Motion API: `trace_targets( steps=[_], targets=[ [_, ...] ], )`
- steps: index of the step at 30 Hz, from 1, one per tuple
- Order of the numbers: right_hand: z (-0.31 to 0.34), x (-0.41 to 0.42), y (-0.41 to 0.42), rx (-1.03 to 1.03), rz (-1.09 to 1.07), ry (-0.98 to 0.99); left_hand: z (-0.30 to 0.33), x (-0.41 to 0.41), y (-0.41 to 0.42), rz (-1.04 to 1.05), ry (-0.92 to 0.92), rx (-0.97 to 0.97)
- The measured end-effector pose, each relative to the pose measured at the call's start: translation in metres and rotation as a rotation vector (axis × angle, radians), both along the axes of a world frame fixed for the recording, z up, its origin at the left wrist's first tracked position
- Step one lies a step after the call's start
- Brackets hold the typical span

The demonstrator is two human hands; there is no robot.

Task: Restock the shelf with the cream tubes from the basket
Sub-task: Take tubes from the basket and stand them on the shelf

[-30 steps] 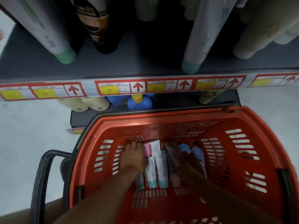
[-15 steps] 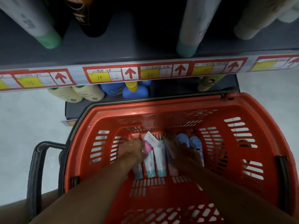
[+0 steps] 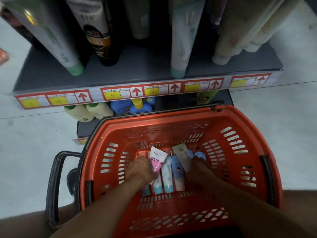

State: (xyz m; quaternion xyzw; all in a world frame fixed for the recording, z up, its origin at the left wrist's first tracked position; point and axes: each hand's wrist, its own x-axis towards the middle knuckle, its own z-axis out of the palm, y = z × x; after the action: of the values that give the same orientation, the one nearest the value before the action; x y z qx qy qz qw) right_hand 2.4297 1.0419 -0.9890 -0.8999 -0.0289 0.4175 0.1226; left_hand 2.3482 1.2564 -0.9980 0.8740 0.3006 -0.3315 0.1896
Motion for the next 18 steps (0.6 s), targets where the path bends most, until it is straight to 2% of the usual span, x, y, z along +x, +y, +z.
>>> trace_targets(
  steps=[6, 18],
  targets=[
    [0.033, -0.003, -0.008, 0.058, -0.094, -0.088, 0.038, -0.004, -0.004, 0.068, -0.129, -0.02],
    [0.123, -0.001, -0.027, 0.157, -0.055, -0.423, 0.141, -0.006, -0.019, 0.069, -0.441, 0.007]
  ],
)
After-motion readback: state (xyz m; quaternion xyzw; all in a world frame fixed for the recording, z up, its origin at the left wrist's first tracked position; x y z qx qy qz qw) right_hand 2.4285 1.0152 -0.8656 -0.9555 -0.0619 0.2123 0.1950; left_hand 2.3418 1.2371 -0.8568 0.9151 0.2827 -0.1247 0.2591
